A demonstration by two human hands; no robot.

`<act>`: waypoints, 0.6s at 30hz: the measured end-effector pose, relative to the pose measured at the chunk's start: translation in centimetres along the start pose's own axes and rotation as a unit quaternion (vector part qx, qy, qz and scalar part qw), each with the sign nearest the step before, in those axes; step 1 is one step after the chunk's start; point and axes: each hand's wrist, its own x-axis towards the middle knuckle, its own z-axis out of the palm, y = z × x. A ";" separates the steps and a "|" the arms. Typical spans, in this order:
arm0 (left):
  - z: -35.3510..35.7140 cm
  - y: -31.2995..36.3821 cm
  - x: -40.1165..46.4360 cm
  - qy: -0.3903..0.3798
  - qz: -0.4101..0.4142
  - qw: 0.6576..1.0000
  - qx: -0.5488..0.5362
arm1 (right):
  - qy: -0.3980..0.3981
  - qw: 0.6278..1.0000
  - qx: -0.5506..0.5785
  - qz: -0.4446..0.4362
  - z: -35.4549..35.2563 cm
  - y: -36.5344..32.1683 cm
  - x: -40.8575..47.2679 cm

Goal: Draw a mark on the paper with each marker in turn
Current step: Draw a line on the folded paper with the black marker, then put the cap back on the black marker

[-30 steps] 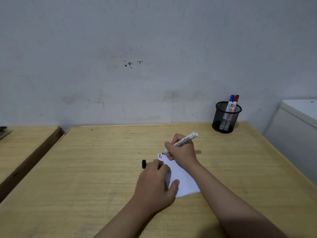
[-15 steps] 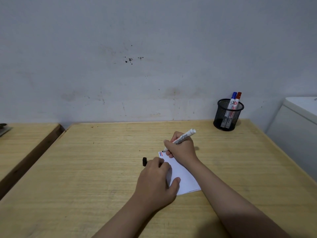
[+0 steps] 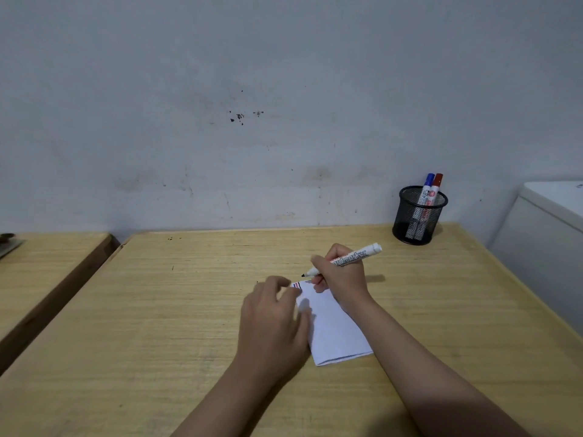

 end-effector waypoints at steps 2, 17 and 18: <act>-0.4 -1.0 0.3 0.006 -0.036 0.999 0.022 | 0.001 0.999 0.033 -0.006 -0.1 -0.4 -0.1; -5.7 -0.7 1.3 -0.015 -0.309 0.776 -0.549 | 0.011 0.991 0.066 -0.117 -2.0 -8.0 -7.6; -6.1 -0.1 1.1 -0.016 -0.308 0.758 -0.575 | 0.010 0.990 0.069 -0.124 -2.1 -8.2 -8.1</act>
